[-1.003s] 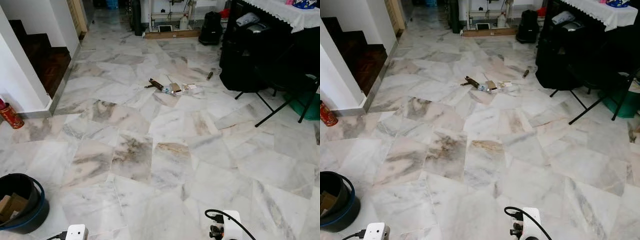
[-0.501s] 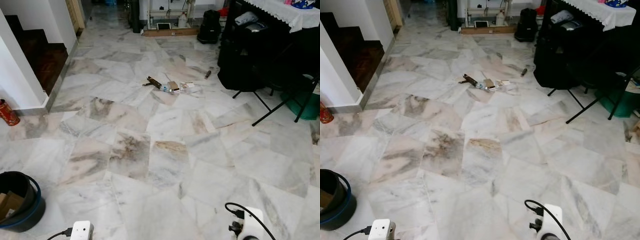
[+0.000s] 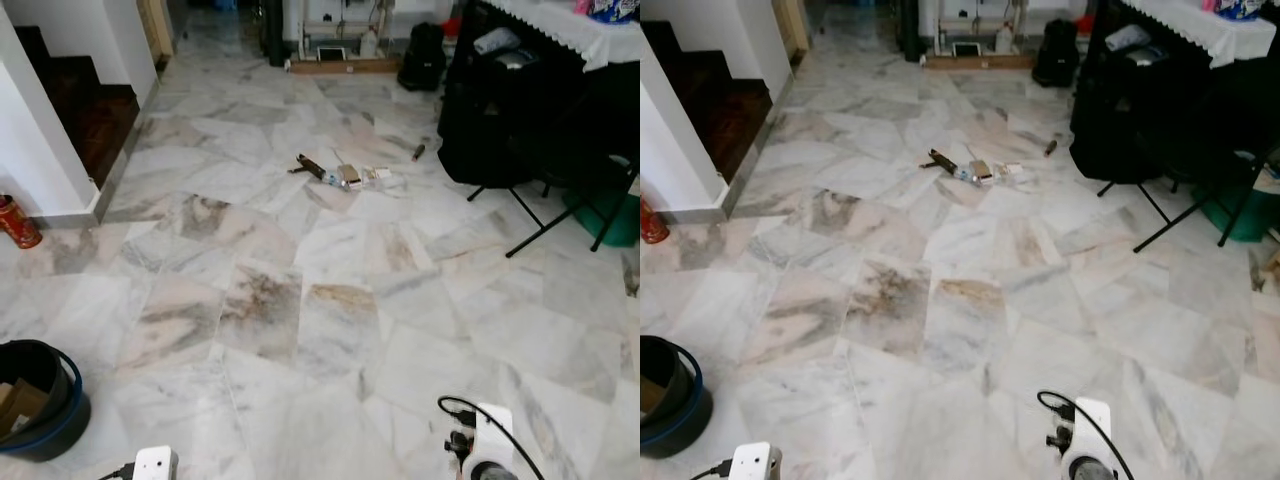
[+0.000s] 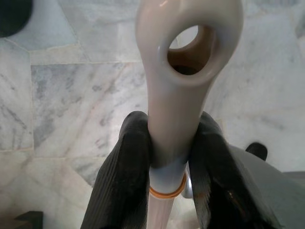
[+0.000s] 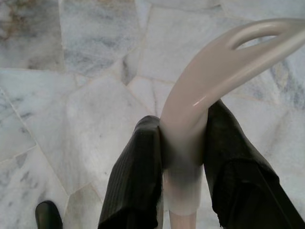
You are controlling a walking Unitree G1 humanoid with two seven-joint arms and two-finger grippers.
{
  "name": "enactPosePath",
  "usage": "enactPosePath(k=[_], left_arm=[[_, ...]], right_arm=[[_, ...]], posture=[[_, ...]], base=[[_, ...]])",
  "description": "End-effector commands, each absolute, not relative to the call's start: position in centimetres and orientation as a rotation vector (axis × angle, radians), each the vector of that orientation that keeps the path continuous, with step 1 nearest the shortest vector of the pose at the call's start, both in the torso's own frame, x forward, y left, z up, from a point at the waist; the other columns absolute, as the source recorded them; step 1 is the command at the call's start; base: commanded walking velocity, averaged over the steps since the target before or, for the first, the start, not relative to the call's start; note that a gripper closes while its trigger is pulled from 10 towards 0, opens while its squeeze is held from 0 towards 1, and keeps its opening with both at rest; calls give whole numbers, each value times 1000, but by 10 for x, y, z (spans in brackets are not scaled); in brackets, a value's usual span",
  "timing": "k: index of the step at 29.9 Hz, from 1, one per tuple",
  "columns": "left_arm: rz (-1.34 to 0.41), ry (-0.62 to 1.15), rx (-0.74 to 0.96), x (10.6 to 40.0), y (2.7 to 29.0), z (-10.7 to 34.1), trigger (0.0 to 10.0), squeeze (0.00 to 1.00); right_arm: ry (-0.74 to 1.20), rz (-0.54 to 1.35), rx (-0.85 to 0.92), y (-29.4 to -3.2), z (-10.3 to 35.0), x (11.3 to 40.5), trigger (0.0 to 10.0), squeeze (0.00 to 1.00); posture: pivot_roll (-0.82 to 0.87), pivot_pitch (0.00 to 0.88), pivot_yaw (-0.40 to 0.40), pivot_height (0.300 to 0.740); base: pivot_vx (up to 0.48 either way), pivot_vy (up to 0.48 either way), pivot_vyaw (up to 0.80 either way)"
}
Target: Sweep floor
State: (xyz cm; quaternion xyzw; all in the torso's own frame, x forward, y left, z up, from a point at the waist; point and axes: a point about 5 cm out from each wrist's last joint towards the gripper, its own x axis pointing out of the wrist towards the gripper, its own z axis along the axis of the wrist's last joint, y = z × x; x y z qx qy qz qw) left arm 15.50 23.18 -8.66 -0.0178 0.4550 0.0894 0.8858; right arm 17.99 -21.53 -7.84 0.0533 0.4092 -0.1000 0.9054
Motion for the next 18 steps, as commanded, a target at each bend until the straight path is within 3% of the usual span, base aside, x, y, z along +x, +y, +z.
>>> enactPosePath(k=[1,18], left_arm=[[196,932,-49,160,233,-85,10000,0],[203,907,-50,165,233,-82,10000,0]], right_arm=[[836,-196,123,-212,-78,182,10000,0],[826,-180,140,-206,-78,184,10000,0]], posture=[[-36,0,-52,740],[-35,0,-56,740]], base=[[409,0,0],[410,0,0]])
